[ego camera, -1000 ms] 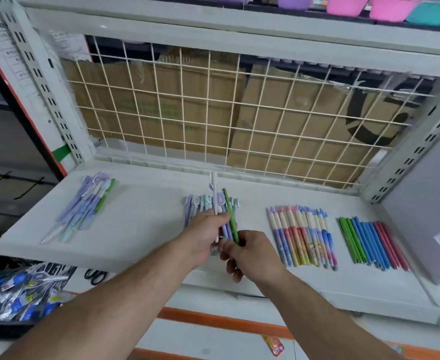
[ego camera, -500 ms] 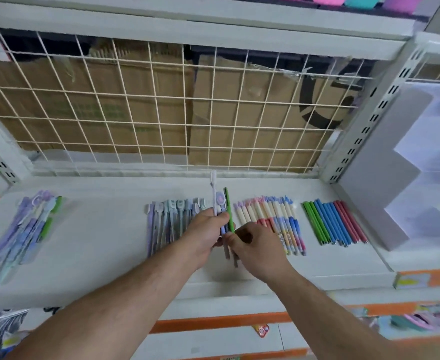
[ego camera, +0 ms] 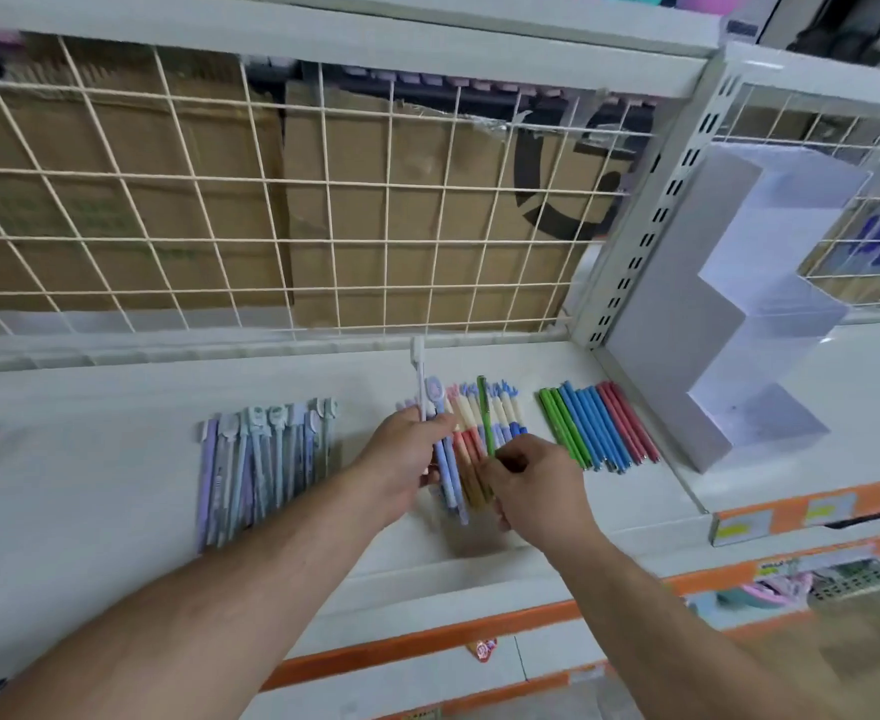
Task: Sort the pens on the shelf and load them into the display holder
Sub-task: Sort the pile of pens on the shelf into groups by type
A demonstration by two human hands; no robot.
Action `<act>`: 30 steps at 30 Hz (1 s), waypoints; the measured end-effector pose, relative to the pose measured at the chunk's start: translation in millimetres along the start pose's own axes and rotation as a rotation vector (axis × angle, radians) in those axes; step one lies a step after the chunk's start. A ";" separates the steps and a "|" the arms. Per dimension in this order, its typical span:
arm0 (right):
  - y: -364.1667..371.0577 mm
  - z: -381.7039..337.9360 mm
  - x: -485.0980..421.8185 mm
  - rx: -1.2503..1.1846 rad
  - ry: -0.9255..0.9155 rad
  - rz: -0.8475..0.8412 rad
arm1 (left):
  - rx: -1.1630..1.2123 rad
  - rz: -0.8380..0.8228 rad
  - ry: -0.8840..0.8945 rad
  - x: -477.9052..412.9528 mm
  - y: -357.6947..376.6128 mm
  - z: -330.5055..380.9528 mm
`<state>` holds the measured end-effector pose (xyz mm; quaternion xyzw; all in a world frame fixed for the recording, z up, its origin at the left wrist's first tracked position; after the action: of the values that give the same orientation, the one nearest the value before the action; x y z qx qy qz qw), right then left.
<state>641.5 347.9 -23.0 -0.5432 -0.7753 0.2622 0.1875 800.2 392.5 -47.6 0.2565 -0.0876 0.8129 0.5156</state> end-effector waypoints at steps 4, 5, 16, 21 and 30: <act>-31.6 27.5 -20.4 0.121 0.033 0.038 | 0.001 0.009 0.000 -2.9 21.2 3.3; -37.3 33.5 -25.8 0.167 0.030 0.041 | 0.004 0.016 -0.004 -4.6 25.1 2.4; -69.9 75.7 -67.6 0.368 0.041 0.011 | 0.070 0.111 0.000 -11.0 43.6 4.1; -74.2 72.9 -70.9 0.395 -0.014 0.028 | 0.054 0.105 -0.003 -13.0 51.1 3.2; -25.3 10.8 -36.5 -0.202 -0.159 -0.321 | 0.068 0.096 0.014 -3.7 46.1 1.1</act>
<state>628.9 304.6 -16.3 -0.4065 -0.8865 0.1918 0.1097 761.1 368.3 -42.9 0.2637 -0.0685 0.8409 0.4677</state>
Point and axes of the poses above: each hand's wrist, its own x-axis away from the middle knuckle, its own y-axis out of the palm, z = x × y, the point moved 8 cm from there along -x, towards the middle knuckle, and after that the axes turned 5 degrees about -y, right-handed, at the moved point
